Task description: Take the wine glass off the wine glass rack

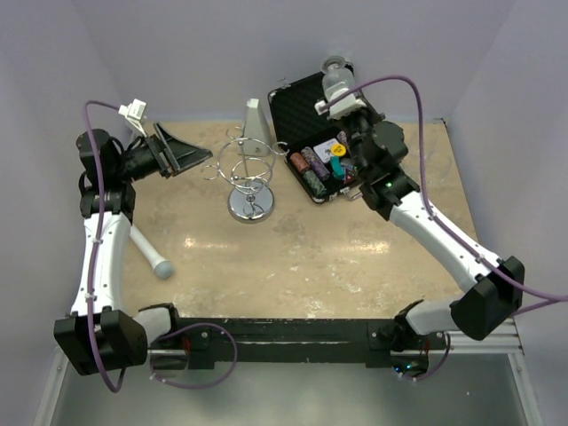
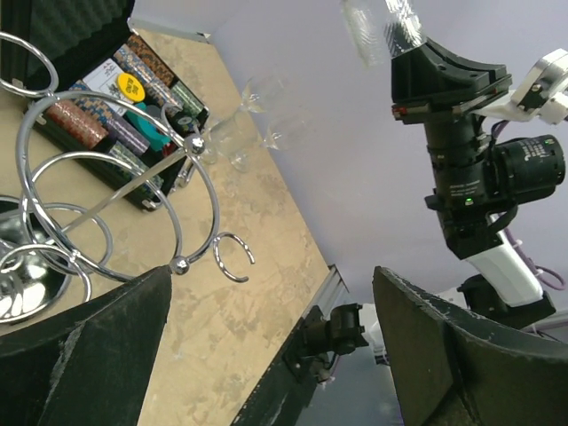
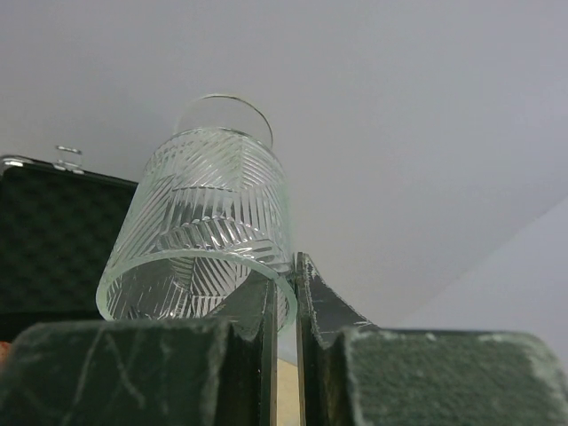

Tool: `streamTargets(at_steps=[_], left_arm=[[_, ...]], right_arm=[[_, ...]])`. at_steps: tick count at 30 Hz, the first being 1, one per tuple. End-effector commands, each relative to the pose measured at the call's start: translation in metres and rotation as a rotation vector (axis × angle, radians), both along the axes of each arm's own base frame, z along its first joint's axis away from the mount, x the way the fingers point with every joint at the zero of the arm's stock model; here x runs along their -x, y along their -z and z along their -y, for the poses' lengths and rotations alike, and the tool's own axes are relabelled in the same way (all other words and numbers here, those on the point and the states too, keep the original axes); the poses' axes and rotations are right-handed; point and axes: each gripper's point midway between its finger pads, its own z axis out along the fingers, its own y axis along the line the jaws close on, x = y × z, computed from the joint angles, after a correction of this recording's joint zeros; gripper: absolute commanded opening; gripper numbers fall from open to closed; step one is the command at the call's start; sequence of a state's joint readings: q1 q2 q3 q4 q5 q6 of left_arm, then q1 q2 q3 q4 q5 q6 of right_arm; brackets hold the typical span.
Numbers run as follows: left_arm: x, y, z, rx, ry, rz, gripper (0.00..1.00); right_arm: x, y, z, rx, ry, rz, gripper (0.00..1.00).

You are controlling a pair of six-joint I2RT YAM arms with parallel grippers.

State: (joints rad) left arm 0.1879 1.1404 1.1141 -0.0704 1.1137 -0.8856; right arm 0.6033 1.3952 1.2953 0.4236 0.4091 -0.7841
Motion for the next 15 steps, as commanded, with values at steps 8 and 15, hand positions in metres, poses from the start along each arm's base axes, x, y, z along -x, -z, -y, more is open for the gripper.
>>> streamTargets(at_steps=[8,15], left_arm=[[-0.030,-0.023,-0.010,-0.035,-0.007,0.139,1.00],[-0.039,-0.016,-0.012,-0.039,0.004,0.137,1.00]], right_arm=[[0.020,-0.010,0.042,-0.029,-0.035,-0.161,0.00],[0.038,0.030,0.052,0.087,-0.109,-0.382,0.00]])
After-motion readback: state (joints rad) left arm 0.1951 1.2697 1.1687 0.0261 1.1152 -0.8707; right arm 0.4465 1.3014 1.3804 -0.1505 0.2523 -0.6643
